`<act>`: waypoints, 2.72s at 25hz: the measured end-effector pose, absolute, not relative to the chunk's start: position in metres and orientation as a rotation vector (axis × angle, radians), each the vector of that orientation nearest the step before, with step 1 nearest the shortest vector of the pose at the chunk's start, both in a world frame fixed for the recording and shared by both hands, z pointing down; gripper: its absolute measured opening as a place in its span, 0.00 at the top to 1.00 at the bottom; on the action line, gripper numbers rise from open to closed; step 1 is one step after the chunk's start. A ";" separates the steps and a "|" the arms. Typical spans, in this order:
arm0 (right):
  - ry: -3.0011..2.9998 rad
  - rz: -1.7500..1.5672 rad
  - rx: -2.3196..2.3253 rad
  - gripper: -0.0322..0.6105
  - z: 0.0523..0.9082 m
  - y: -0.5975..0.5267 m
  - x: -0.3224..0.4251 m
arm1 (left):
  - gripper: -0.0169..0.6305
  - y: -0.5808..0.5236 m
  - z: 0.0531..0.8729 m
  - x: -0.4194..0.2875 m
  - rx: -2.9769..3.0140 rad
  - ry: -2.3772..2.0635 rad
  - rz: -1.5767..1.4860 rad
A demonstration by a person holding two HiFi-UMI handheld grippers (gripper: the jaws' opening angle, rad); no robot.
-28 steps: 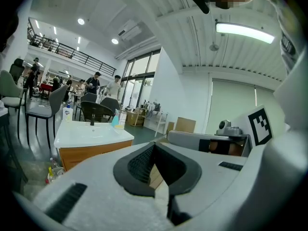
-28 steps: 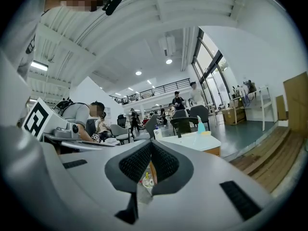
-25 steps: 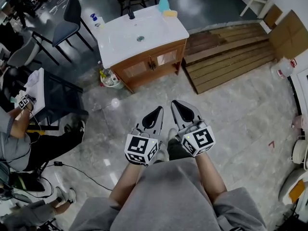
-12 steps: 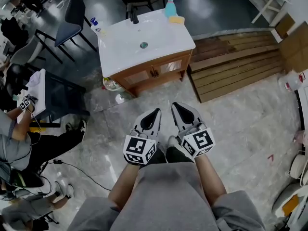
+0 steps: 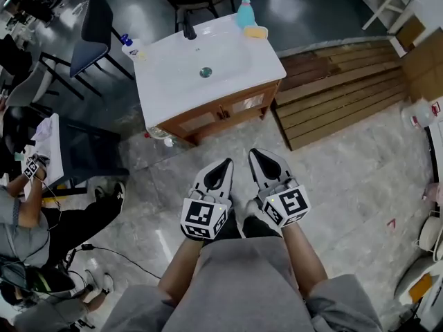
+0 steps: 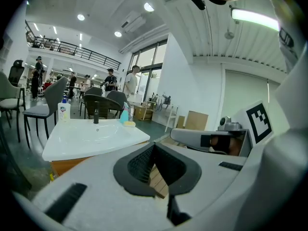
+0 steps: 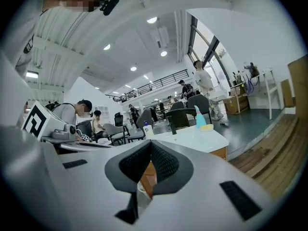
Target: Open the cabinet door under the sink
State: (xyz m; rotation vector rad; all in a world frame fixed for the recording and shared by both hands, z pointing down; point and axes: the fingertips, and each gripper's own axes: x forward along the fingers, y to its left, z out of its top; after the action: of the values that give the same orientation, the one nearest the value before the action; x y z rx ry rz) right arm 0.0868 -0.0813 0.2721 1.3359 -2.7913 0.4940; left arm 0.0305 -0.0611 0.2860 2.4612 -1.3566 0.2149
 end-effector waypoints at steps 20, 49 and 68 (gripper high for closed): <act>-2.611 0.556 1.467 0.93 0.343 -0.181 0.023 | 0.97 -0.161 0.361 -0.028 2.460 -1.137 0.235; -2.605 0.707 1.322 0.94 0.484 -0.255 0.034 | 0.97 -0.234 0.527 -0.034 2.232 -1.366 0.390; -2.630 0.808 1.212 0.94 0.586 -0.262 0.048 | 0.88 -0.274 0.684 -0.031 2.067 -1.504 0.473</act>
State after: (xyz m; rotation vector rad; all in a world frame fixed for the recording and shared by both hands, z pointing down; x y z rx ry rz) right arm 0.0481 -0.2621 0.5858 1.2125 -2.6299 0.8078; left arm -0.0306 -0.2736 0.6837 2.0671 -1.5044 0.4727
